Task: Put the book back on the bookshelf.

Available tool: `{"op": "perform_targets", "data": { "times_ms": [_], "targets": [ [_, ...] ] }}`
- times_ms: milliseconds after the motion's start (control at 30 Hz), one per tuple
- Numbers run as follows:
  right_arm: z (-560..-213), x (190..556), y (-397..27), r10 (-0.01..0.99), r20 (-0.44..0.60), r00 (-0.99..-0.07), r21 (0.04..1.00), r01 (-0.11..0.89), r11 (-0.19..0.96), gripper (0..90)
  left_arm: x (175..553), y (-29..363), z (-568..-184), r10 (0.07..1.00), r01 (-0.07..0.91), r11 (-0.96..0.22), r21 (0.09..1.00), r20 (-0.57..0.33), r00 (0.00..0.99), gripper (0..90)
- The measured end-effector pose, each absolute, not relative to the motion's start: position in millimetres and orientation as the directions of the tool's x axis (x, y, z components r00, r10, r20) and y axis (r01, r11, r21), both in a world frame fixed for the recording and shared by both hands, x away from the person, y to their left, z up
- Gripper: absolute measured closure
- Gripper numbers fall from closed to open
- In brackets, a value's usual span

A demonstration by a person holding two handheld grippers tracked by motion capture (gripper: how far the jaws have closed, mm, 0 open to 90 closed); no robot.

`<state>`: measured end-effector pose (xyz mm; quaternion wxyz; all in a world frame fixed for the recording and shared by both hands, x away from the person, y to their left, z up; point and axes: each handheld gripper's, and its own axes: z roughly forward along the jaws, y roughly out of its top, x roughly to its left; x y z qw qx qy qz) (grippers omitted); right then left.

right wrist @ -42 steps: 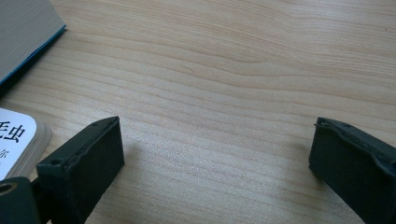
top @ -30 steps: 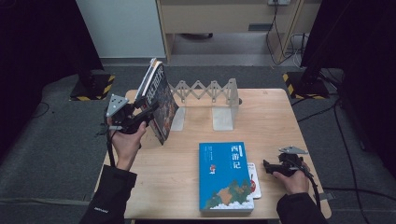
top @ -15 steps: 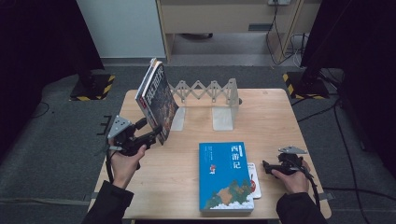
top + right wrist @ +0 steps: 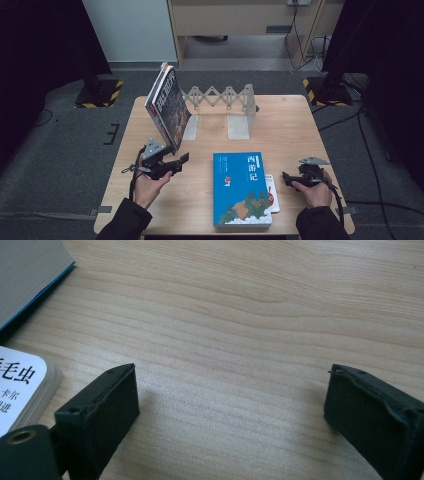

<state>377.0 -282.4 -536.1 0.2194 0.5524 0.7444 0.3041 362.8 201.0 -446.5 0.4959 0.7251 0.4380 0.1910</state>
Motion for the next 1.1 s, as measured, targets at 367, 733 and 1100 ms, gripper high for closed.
{"op": "perform_targets", "data": {
  "times_ms": [367, 733, 1100],
  "targets": [
    [-521, 371, -279, 0.946, 0.02, -0.323, 0.689, 0.69, 0.221, 19.1, 361, 176, -471, 0.758, 0.501, -0.18, 0.846, -0.205, 0.619, 26.2],
    [-503, 360, -261, 0.919, 0.083, -0.385, 0.74, 0.641, 0.202, 24.3, 358, 156, -482, 0.731, 0.535, -0.206, 0.819, -0.234, 0.641, 26.0],
    [-495, 353, -236, 0.876, 0.142, -0.462, 0.761, 0.616, 0.201, 25.9, 354, 126, -496, 0.692, 0.546, -0.269, 0.793, -0.235, 0.682, 25.7]
  ]
}}
